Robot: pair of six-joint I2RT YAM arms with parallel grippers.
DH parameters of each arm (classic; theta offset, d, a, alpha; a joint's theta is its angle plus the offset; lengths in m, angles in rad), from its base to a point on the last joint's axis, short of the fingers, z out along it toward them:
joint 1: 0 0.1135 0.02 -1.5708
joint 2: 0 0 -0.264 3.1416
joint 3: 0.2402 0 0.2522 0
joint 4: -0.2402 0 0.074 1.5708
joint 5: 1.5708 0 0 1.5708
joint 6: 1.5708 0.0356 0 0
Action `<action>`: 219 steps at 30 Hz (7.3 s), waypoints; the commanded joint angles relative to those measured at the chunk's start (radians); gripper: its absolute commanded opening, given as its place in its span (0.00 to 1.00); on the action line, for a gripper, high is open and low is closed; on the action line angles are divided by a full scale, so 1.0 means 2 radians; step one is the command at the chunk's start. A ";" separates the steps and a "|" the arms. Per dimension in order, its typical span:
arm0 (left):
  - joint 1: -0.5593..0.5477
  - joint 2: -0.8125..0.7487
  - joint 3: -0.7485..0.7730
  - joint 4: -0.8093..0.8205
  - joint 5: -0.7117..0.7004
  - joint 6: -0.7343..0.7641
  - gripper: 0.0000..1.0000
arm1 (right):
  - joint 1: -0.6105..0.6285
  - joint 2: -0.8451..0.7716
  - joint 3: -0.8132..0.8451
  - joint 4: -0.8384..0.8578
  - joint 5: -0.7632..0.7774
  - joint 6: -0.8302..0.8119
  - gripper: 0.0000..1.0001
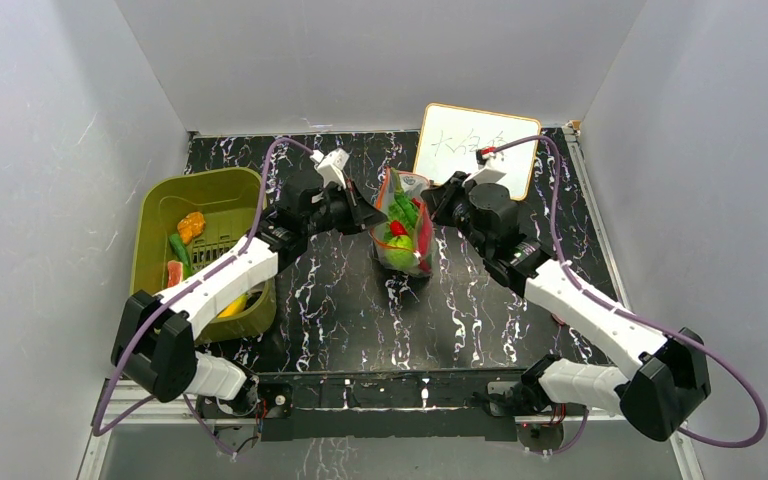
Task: Place the food in the zip-top bag and seal the zipper
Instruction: Adjust the zipper food storage bag at the center of the board, then adjust the fake vegetable in the zipper food storage bag.
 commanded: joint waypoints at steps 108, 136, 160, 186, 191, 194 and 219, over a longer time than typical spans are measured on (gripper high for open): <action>0.004 0.011 0.127 -0.166 -0.086 0.077 0.38 | -0.002 -0.021 -0.019 0.138 -0.146 0.070 0.00; 0.002 0.000 0.078 -0.078 -0.007 0.081 0.00 | -0.001 -0.014 -0.007 0.127 -0.118 0.048 0.00; 0.002 -0.116 0.014 -0.098 -0.174 0.028 0.50 | -0.001 0.019 0.048 0.109 -0.114 0.048 0.00; 0.003 -0.073 -0.071 0.013 -0.167 -0.066 0.51 | 0.002 0.015 0.001 0.144 -0.136 0.095 0.00; 0.003 -0.068 -0.065 0.033 -0.159 -0.039 0.39 | 0.007 0.023 0.006 0.150 -0.153 0.090 0.00; 0.003 -0.066 -0.045 0.033 -0.135 -0.012 0.21 | 0.007 0.022 0.011 0.147 -0.149 0.079 0.00; 0.003 -0.053 0.000 0.001 0.082 0.071 0.00 | 0.007 0.046 0.064 0.159 -0.183 0.027 0.00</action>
